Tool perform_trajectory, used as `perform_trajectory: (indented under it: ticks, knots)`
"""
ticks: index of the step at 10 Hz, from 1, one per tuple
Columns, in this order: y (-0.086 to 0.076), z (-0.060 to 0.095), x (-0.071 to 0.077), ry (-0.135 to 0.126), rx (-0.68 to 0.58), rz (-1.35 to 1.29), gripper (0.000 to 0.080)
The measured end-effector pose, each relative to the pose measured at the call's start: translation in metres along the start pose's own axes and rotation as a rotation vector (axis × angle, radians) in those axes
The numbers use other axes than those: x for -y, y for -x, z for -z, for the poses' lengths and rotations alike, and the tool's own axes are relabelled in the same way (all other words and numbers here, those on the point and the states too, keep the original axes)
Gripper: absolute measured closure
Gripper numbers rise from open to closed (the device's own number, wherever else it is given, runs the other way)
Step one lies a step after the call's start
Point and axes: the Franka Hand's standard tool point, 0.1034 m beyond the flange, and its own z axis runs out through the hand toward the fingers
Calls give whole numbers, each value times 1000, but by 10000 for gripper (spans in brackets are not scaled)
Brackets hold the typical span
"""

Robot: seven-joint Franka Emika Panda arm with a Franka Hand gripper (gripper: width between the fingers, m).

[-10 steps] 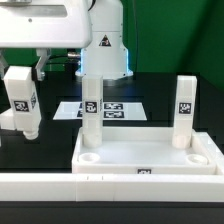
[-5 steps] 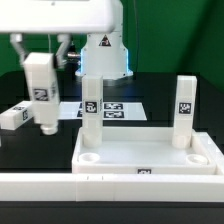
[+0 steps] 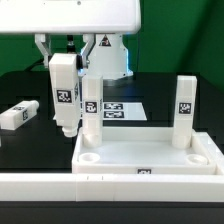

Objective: Assemble desk

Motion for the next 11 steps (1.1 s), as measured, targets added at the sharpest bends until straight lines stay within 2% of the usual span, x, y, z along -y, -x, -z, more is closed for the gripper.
perform_trajectory:
  ticks: [1, 3, 5, 7, 9, 10, 11]
  knots:
    - [-3, 6, 10, -10, -9, 8, 512]
    - [-3, 7, 56, -28, -12, -41, 512]
    - [-7, 6, 87, -33, -47, -67, 512]
    - [-7, 5, 80, -26, -63, -58, 512]
    - [-12, 5, 80, -9, -203, -49, 512]
    - [-9, 3, 82, -6, -219, -47, 512]
    - [-8, 3, 97, -17, -216, -67, 512]
